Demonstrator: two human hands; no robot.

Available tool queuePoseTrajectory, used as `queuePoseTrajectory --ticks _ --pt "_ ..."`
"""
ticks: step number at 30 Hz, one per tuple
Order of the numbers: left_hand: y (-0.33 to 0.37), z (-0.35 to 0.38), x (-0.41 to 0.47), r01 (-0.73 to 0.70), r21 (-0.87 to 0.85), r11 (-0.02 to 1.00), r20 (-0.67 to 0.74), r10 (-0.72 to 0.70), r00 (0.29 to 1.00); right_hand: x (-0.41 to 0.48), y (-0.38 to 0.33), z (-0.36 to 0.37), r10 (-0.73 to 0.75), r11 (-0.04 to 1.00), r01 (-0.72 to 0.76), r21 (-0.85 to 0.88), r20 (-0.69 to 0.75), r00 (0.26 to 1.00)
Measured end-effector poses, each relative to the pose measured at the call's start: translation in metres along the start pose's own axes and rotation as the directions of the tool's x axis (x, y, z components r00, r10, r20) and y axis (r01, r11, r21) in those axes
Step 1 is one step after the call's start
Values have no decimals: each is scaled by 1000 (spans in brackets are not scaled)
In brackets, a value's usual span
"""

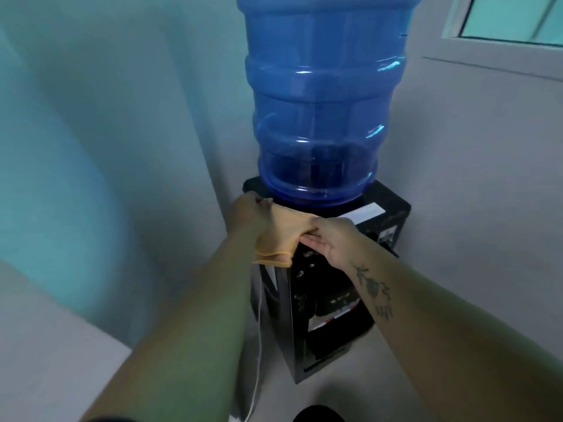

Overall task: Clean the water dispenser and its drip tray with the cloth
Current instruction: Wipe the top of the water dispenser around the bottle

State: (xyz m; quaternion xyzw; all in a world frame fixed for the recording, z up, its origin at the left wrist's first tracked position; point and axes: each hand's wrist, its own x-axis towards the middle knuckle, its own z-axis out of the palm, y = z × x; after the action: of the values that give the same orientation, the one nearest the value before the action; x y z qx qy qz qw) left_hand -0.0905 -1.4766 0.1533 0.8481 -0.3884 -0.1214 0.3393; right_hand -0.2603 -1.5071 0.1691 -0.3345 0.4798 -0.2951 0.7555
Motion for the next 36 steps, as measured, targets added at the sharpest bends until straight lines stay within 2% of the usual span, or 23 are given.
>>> queuePoseTrajectory --ticks 4,9,12,14,16,17,19,20,21,22,24,27,31,33,36 --pt "22 28 12 102 -121 987 -52 -109 993 35 -22 -15 47 999 -48 19 33 998" --pt "32 45 9 139 88 986 -163 -123 979 46 -32 -29 60 998 -60 12 3 998" --pt "46 42 -1 197 200 960 -232 -149 961 43 -32 -35 -46 999 44 -27 -61 997" --pt "47 42 -9 199 250 948 -245 -137 960 37 -34 -44 -189 971 171 -166 -103 977" --pt "47 48 -20 177 271 946 -207 -122 971 38 -39 -65 -402 847 324 -421 -108 909" --pt "48 54 -26 157 283 946 -172 -111 979 39 -43 -78 -529 717 399 -572 -72 846" --pt "53 66 -36 112 310 944 -118 -79 990 48 -52 -105 -720 339 477 -811 102 686" --pt "54 72 -40 87 338 937 -107 -54 993 56 -56 -116 -741 151 470 -870 215 637" --pt "55 77 -44 59 367 928 -100 -24 995 63 -60 -125 -694 -7 440 -898 321 645" --pt "55 81 -46 27 389 921 -89 8 996 70 -64 -132 -608 -137 408 -902 402 684" --pt "55 84 -47 -28 438 899 -55 58 997 85 -68 -139 -429 -314 385 -868 491 758" --pt "52 84 -44 -56 479 876 -6 67 998 100 -72 -137 -304 -411 426 -806 562 770" --pt "54 85 -46 -69 540 839 14 73 997 116 -79 -141 -257 -498 497 -710 669 698" --pt "53 85 -48 -67 547 834 -1 81 997 117 -78 -143 -238 -492 517 -700 680 694" --pt "51 84 -47 -72 536 841 -28 103 994 113 -74 -147 -271 -494 541 -681 712 648"
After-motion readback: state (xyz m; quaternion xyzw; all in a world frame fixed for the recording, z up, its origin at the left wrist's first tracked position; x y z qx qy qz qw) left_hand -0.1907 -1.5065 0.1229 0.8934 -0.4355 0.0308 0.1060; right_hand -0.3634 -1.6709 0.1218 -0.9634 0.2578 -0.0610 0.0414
